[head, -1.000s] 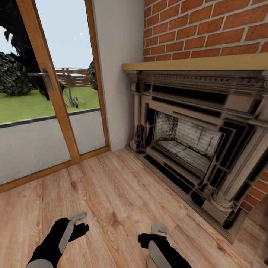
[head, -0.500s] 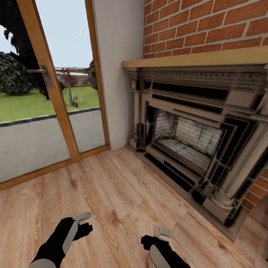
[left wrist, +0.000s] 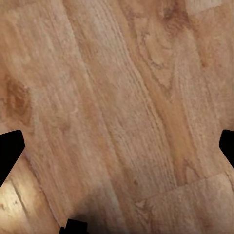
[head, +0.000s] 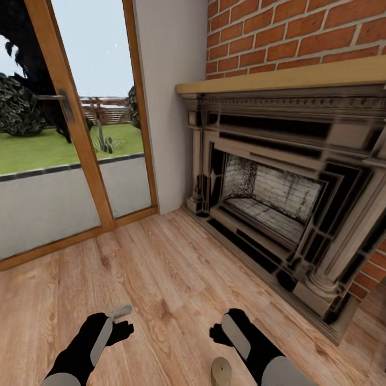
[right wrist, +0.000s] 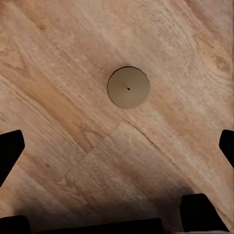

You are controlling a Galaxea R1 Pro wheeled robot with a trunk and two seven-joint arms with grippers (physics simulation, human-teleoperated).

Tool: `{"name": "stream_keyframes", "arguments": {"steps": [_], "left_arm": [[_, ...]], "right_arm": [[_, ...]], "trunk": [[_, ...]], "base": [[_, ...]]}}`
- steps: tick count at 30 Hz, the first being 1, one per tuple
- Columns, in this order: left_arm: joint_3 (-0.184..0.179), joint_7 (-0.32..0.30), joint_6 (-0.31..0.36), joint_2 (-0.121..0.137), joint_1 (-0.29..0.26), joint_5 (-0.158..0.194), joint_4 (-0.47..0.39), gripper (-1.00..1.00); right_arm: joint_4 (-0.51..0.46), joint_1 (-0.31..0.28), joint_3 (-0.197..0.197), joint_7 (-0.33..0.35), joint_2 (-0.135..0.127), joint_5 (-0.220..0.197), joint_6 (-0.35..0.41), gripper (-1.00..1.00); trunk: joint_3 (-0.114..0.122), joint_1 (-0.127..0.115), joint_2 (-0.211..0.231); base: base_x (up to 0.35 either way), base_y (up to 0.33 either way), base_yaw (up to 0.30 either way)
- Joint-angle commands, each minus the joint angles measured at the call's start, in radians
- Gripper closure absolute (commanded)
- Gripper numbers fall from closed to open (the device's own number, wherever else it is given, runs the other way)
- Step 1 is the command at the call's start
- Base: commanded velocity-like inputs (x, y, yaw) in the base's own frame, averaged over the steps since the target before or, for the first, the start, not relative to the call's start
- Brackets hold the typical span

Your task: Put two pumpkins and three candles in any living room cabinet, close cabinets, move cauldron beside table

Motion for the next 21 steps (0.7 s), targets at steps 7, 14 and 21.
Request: {"name": "stream_keyframes", "arguments": {"steps": [7,14,21], "left_arm": [[0.0,-0.004,0.002,0.001,0.0,0.001,0.0,-1.0],[0.002,-0.008,0.005,0.002,0.0,0.006,0.0,-1.0],[0.003,-0.01,0.008,0.004,0.0,0.008,-0.002,-1.0]], "right_arm": [[0.04,-0.017,-0.015,0.001,-0.002,0.005,0.014,-1.0],[0.043,-0.018,-0.01,0.003,-0.001,0.008,0.011,-1.0],[0.041,-0.017,-0.007,0.01,-0.003,0.008,0.002,-1.0]], "trunk": [[-0.022,0.027,-0.049],[-0.044,0.054,-0.098],[-0.066,0.081,-0.147]], "base": [[0.0,0.0,0.0],[0.0,0.0,0.0],[0.0,0.0,0.0]]}}
